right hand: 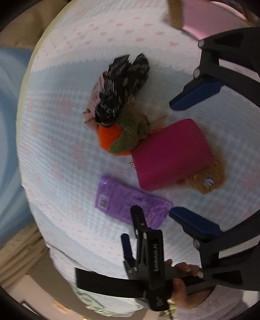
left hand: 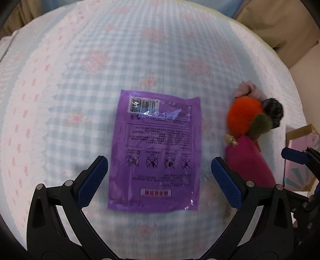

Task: Organize soft objects
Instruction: 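Grasp the purple packet with the left gripper while the right grasps the magenta pouch, then carry the purple packet and magenta pouch into the box and release both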

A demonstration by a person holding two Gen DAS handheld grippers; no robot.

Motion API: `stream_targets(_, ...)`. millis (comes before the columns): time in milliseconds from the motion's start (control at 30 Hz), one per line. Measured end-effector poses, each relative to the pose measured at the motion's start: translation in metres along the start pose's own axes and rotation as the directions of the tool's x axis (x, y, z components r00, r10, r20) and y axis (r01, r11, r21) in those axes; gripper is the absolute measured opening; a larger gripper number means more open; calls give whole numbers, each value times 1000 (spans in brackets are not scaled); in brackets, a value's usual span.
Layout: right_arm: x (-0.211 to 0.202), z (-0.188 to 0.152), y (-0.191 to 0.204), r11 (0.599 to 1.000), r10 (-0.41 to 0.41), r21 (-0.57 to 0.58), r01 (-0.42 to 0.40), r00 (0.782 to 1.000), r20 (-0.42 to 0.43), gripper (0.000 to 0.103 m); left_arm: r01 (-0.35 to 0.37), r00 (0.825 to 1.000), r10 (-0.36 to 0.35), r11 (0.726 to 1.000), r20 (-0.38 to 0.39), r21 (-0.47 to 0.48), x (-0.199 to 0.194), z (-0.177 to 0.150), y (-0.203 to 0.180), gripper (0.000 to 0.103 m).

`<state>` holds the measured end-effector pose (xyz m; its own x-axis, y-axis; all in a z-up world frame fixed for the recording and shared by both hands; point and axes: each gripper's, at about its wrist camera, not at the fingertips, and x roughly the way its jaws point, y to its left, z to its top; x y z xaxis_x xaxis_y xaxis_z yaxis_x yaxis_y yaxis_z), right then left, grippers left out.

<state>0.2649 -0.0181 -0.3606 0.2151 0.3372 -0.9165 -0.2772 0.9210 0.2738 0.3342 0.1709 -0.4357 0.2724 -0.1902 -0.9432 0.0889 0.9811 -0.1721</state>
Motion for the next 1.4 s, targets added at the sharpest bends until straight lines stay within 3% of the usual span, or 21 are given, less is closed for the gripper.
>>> stream_targets(200, 30, 3, -4, 996, 27, -87, -32, 998, -58, 86, -38, 999, 39, 999, -13, 33, 25, -2, -7, 103)
stream_targets(267, 38, 2, -5, 994, 43, -94, -49, 997, -69, 78, -57, 998, 57, 997, 1, 60, 27, -3, -12, 103)
stream_targets(433, 53, 6, -11, 993, 62, -92, -70, 995, -83, 70, -99, 995, 99, 990, 3, 104, 41, -8, -22, 103)
stream_targets(533, 57, 8, -14, 992, 79, -94, -87, 993, -83, 59, -88, 996, 87, 992, 12, 89, 40, -10, -21, 100)
stream_targets(633, 58, 10, -14, 990, 85, -102, -92, 993, -78, 52, -86, 996, 85, 995, 15, 59, 34, -11, -12, 85)
stream_targets(800, 57, 10, -15, 992, 73, -93, -79, 995, -66, 44, -77, 997, 78, 997, 27, -25, 20, -10, 11, 39)
stream_targets(900, 53, 9, -15, 994, 63, -81, -67, 997, -52, 40, -68, 997, 69, 997, 30, -41, 16, -9, 18, 30)
stream_targets(1167, 37, 7, -9, 998, 48, -51, -48, 999, -9, 36, -61, 997, 63, 998, 53, -33, -5, -10, 17, 25)
stream_targets(1400, 3, 1, -4, 999, 29, -18, -28, 998, 56, 36, -49, 995, 53, 998, 89, -49, -47, -21, 17, 25)
